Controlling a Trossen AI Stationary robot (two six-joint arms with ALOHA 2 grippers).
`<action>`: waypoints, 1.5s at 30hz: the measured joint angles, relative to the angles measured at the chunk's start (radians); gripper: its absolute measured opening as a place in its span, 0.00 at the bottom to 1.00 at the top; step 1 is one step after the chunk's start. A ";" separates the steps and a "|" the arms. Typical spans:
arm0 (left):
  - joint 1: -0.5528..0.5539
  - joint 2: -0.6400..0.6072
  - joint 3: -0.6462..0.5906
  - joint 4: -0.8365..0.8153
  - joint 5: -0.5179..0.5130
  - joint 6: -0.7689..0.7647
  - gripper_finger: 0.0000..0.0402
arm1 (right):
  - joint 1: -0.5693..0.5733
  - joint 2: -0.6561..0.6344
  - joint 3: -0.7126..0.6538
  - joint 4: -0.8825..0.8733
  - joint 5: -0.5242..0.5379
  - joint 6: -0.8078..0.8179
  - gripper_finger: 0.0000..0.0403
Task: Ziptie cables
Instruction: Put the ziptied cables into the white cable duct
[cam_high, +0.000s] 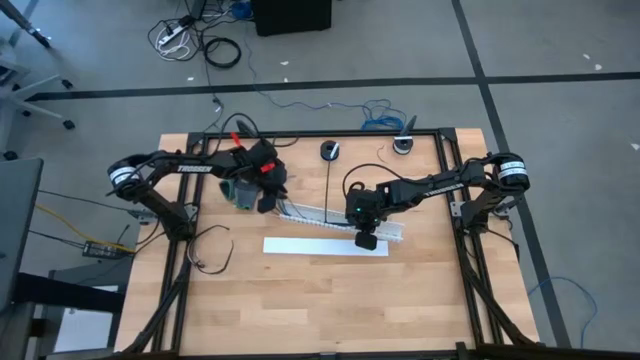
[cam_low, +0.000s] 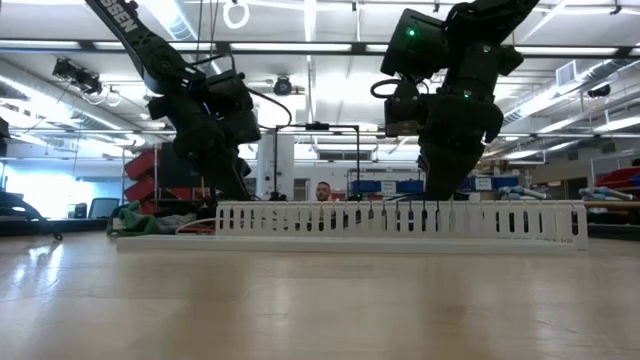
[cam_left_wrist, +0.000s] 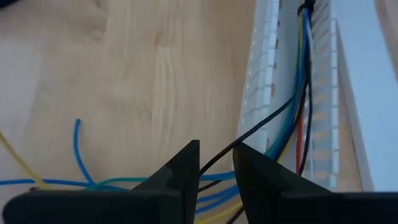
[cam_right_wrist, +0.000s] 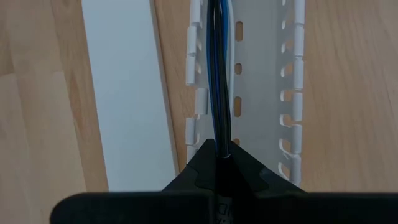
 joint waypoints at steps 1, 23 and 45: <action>0.000 0.008 0.000 -0.002 0.000 0.000 0.22 | 0.000 0.000 0.000 0.001 0.000 0.000 0.02; -0.002 0.068 0.000 0.067 -0.087 0.038 0.02 | -0.032 0.000 0.000 0.002 -0.001 -0.028 0.02; -0.068 -0.111 0.000 -0.128 -0.100 -0.016 0.00 | -0.053 0.000 0.000 0.000 -0.001 -0.035 0.02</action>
